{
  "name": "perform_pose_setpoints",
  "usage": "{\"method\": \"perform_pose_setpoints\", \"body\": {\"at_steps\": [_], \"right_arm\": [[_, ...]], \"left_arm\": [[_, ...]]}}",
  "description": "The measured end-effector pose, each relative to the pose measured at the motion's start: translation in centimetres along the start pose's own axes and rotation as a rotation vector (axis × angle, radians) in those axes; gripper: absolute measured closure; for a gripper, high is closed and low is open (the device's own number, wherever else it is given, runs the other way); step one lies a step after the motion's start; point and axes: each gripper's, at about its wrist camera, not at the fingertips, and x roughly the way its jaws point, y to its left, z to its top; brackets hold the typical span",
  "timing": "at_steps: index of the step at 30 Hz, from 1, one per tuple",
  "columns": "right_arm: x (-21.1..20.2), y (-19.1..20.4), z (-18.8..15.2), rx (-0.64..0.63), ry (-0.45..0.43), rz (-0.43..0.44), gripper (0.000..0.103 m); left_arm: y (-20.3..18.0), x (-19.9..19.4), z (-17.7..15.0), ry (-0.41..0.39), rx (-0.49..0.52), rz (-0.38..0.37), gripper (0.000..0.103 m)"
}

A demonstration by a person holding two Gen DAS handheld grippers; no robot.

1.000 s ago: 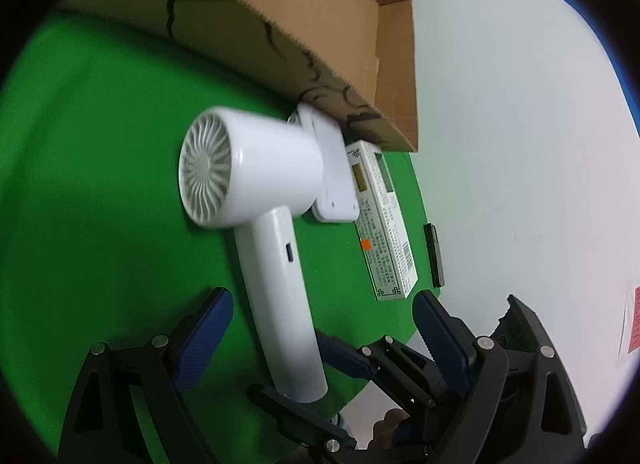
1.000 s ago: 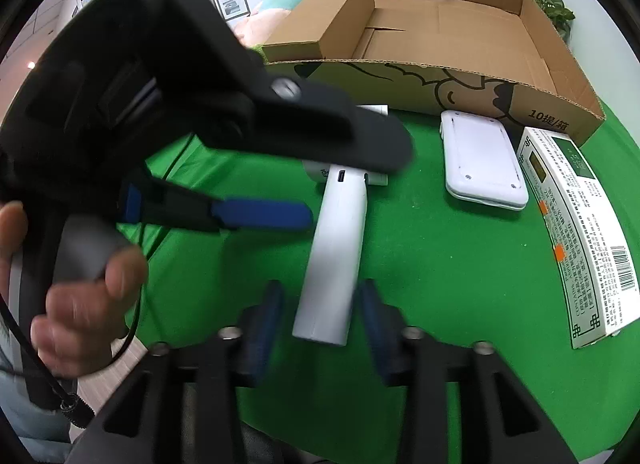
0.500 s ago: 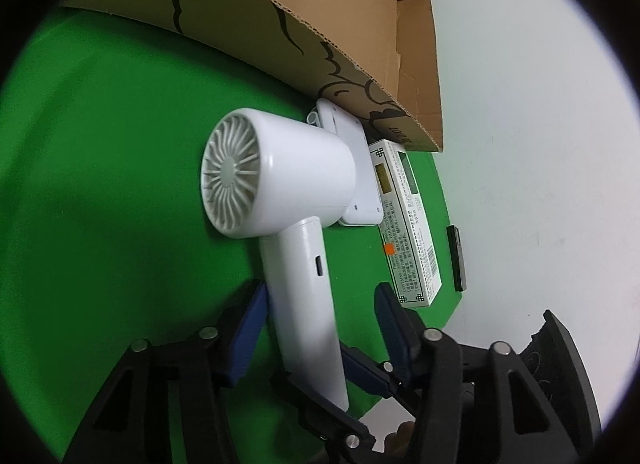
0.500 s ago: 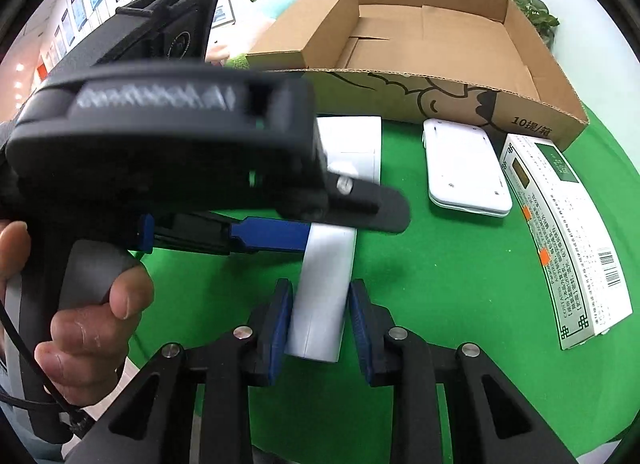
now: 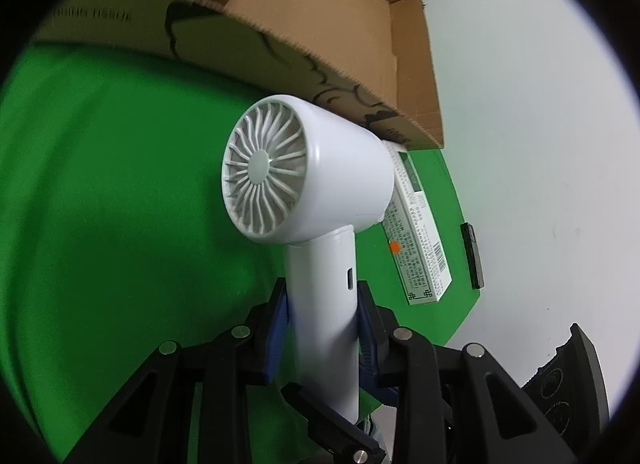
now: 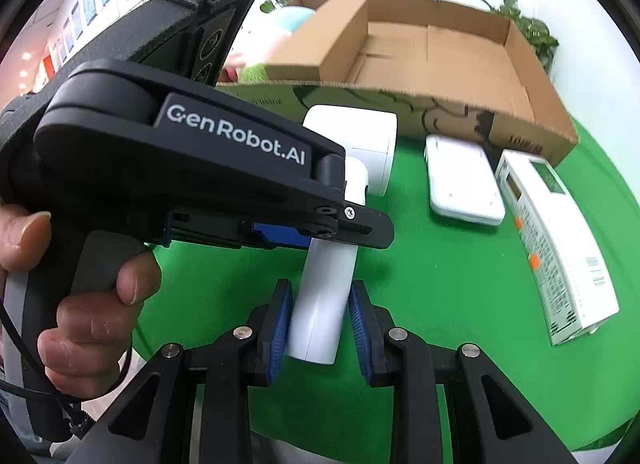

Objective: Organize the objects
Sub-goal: 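Lift the hair dryer with the right gripper and carry it over the tray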

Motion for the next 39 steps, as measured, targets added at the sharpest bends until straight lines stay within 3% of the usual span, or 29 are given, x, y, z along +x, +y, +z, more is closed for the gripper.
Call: {"method": "perform_pose_setpoints", "body": {"at_steps": [18, 34, 39], "right_arm": [[-4.5, 1.2, 2.9, -0.026, -0.155, -0.017, 0.077], [-7.2, -0.2, 10.7, -0.06, -0.309, -0.044, 0.077], [-7.4, -0.8, 12.8, -0.052, -0.327, -0.039, 0.077]], "left_arm": [[-3.5, -5.7, 3.2, -0.137, 0.147, 0.05, 0.073], [-7.2, -11.3, 8.7, -0.25, 0.282, 0.082, 0.073], [-9.6, -10.7, 9.2, -0.264, 0.299, 0.095, 0.073]]}}
